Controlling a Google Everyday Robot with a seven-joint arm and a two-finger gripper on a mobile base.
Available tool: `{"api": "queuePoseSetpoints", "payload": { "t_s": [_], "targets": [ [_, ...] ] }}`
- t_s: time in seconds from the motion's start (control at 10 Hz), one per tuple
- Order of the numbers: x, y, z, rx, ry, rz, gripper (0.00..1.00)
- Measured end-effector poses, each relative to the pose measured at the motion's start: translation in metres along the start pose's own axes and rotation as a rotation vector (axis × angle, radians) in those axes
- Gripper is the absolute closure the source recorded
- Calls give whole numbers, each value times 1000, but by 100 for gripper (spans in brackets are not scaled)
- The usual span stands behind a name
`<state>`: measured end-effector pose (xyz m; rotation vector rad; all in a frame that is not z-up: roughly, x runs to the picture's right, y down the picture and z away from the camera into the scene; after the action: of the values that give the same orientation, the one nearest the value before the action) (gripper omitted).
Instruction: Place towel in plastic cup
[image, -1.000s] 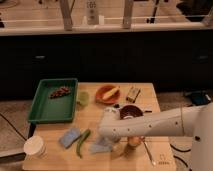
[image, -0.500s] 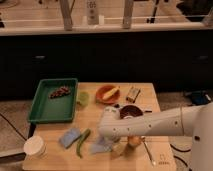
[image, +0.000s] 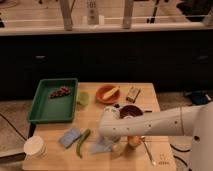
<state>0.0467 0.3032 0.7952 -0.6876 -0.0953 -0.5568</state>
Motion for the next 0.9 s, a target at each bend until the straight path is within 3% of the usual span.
{"api": "queuePoseSetpoints", "payload": {
  "t_s": [0.6, 0.9],
  "targets": [
    [4, 2, -14, 10, 5, -11, 20],
    [2, -1, -21, 50, 0, -11, 20]
  ]
}}
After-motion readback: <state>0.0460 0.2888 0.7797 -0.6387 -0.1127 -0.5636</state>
